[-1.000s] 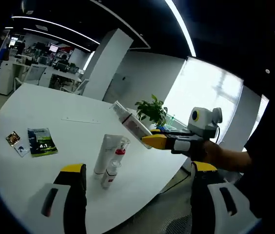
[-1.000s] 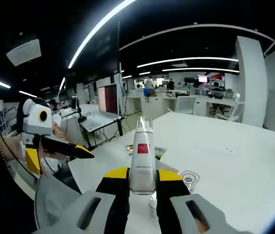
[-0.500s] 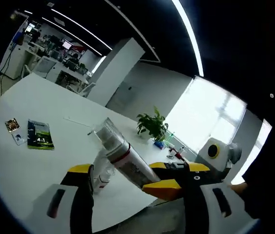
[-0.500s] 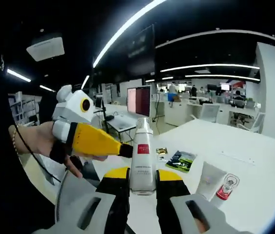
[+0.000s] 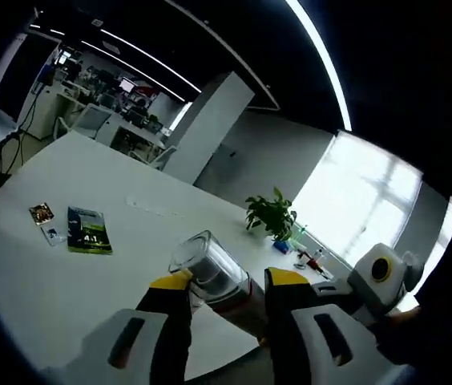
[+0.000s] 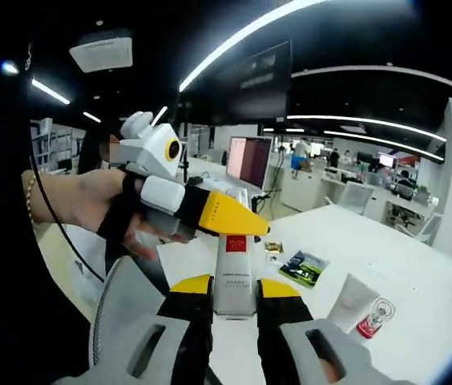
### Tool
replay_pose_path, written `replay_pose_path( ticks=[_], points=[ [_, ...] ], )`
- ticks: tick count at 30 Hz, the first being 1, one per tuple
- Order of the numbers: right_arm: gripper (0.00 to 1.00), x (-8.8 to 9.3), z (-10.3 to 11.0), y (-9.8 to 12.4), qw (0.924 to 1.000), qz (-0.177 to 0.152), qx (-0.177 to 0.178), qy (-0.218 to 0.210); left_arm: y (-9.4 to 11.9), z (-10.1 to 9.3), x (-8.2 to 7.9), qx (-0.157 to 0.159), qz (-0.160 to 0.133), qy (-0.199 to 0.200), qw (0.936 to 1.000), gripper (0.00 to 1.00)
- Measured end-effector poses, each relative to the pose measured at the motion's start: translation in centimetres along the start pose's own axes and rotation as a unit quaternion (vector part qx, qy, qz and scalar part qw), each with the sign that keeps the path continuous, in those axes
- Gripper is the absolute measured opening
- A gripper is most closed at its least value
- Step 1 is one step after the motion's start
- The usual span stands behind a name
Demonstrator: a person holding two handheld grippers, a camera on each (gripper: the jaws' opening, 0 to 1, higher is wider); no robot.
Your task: Arrange the skincare products in the storage area until every visible bottle or jar stands upright without overlapping.
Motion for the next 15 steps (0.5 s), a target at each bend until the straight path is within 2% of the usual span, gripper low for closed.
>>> replay_pose_path(
  ticks=[4, 7, 9, 12, 14, 15],
  points=[
    [0.10, 0.1, 0.0, 0.0, 1.0000, 0.003, 0.000, 0.005, -0.1, -0.9, -0.1, 0.010, -0.006, -0.012, 0.9999, 0.26],
    [0.11, 0.5, 0.0, -0.1, 0.9999, 0.012, -0.007, 0.003, -0.2, -2.0, -0.2, 0.039, 0.005, -0.031, 0.9987, 0.22],
    [0.11, 0.8, 0.0, 0.0, 0.9997, 0.014, -0.012, -0.016, -0.1, -2.5, -0.3, 0.053, 0.011, -0.033, 0.9980, 0.19],
    [0.12, 0.9, 0.0, 0.1, 0.9990, 0.006, -0.035, -0.026, 0.1, -3.1, -0.5, 0.074, 0.019, -0.052, 0.9957, 0.17],
    [0.13, 1.0, 0.2, 0.1, 0.9970, 0.003, -0.072, -0.029, 0.3, -3.6, -0.6, 0.096, 0.026, -0.067, 0.9927, 0.17],
    [0.14, 1.0, 0.3, 0.1, 0.9946, 0.002, -0.094, -0.044, 0.4, -3.7, -0.6, 0.101, 0.032, -0.078, 0.9913, 0.17]
  ],
)
Point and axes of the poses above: the point that each gripper's makers call its tool centre point, and the gripper's own axes: y roughly backward along the fingers, z roughly to its left, x roughly out of its underside, the point moved 10 cm from there along y, roughly backward along the fingers, and after that the axes turned 8 degrees about -z, right-handed, at the moved point
